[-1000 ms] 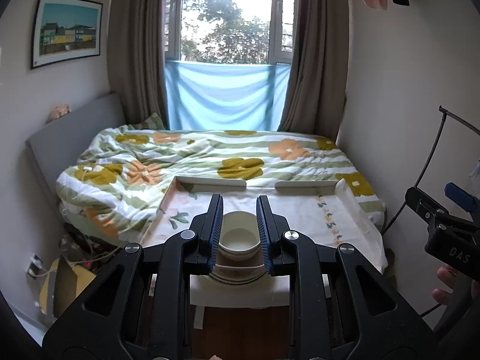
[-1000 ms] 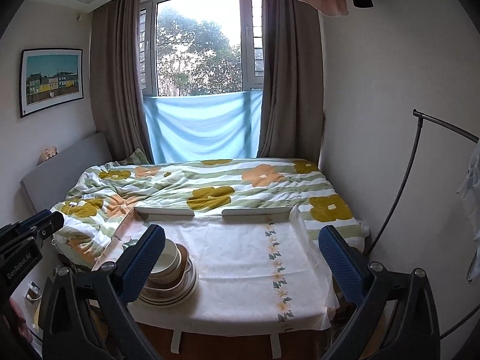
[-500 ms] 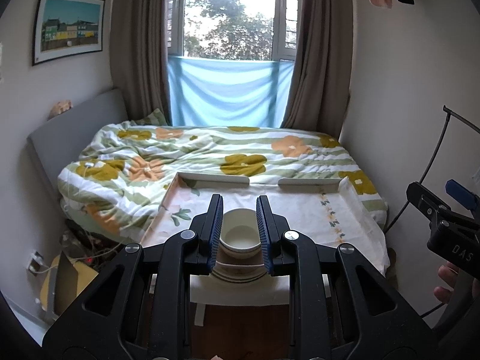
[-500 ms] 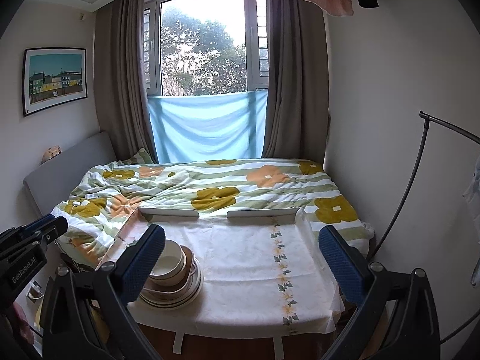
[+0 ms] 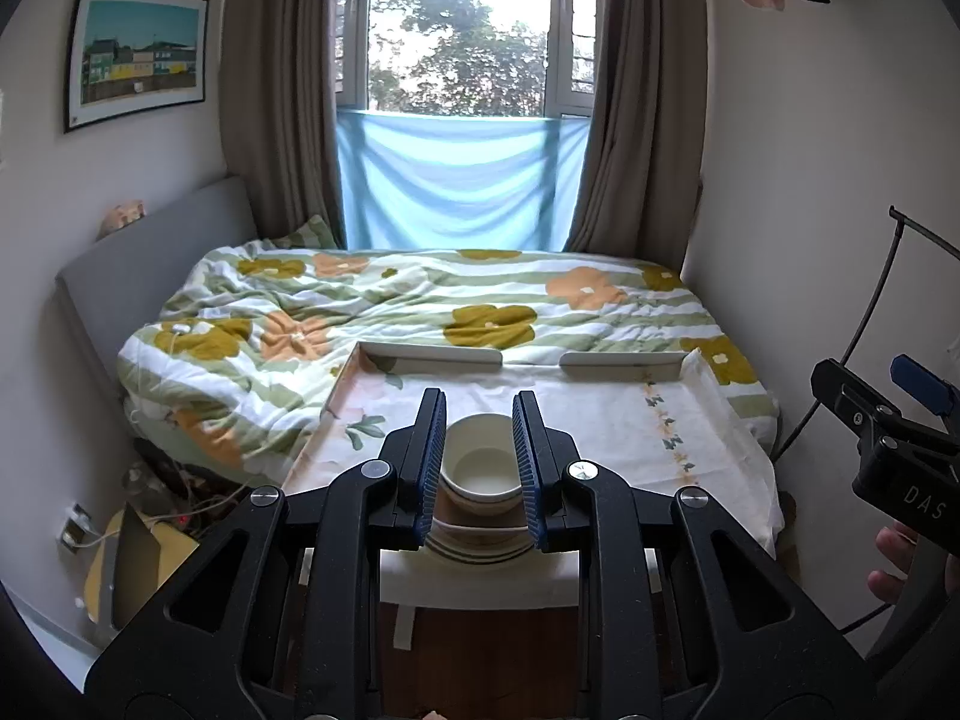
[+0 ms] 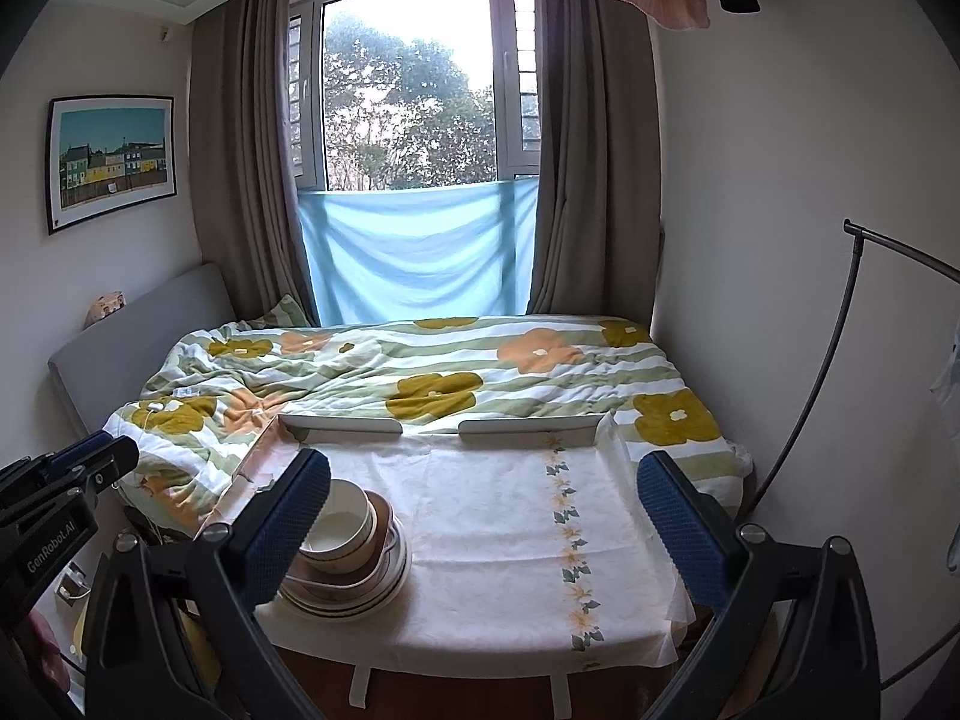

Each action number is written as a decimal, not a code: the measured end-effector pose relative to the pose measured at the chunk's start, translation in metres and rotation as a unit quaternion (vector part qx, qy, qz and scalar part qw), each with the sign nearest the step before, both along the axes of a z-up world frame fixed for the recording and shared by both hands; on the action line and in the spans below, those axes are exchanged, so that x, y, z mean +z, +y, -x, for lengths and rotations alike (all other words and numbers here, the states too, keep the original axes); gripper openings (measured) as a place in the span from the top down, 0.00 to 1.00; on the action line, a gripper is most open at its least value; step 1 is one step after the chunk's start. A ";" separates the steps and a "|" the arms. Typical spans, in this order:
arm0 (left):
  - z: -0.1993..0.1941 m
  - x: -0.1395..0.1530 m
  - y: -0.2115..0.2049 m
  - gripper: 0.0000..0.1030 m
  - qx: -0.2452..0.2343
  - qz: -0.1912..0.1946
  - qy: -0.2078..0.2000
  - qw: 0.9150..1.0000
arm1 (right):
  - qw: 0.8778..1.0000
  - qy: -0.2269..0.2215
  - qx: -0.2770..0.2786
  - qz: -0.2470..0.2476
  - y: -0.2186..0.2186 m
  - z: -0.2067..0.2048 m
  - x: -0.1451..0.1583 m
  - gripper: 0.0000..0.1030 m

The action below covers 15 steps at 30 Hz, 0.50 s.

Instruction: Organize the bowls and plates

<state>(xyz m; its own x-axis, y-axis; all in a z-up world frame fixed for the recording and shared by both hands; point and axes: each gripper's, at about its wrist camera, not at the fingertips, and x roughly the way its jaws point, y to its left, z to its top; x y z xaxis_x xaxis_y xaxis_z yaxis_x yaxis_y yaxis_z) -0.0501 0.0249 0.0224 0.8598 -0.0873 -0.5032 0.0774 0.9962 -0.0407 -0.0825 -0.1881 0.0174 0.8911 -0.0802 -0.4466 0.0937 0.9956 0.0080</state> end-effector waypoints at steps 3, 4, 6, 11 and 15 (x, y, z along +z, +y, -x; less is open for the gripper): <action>0.001 -0.001 0.004 0.81 0.000 -0.001 -0.002 1.000 | 1.000 0.000 0.001 0.000 0.002 -0.001 0.000 0.01; 0.001 -0.001 0.004 0.81 0.000 -0.002 -0.001 1.000 | 1.000 0.000 0.000 0.000 0.002 0.000 0.000 0.01; 0.001 -0.001 0.005 0.81 0.000 -0.002 0.000 1.000 | 1.000 0.000 0.000 0.000 0.002 0.000 0.000 0.01; 0.001 -0.001 0.006 0.81 0.003 0.002 0.001 1.000 | 1.000 0.000 0.000 0.000 0.003 -0.001 0.000 0.01; 0.002 0.000 0.009 0.81 0.009 0.008 -0.004 1.000 | 1.000 -0.002 0.000 -0.001 0.005 -0.001 0.000 0.01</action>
<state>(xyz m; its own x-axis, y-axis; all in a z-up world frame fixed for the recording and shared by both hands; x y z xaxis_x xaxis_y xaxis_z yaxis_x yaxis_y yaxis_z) -0.0518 0.0336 0.0228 0.8650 -0.0801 -0.4953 0.0597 0.9966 -0.0570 -0.0817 -0.1836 0.0173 0.8927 -0.0804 -0.4435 0.0946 0.9955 0.0100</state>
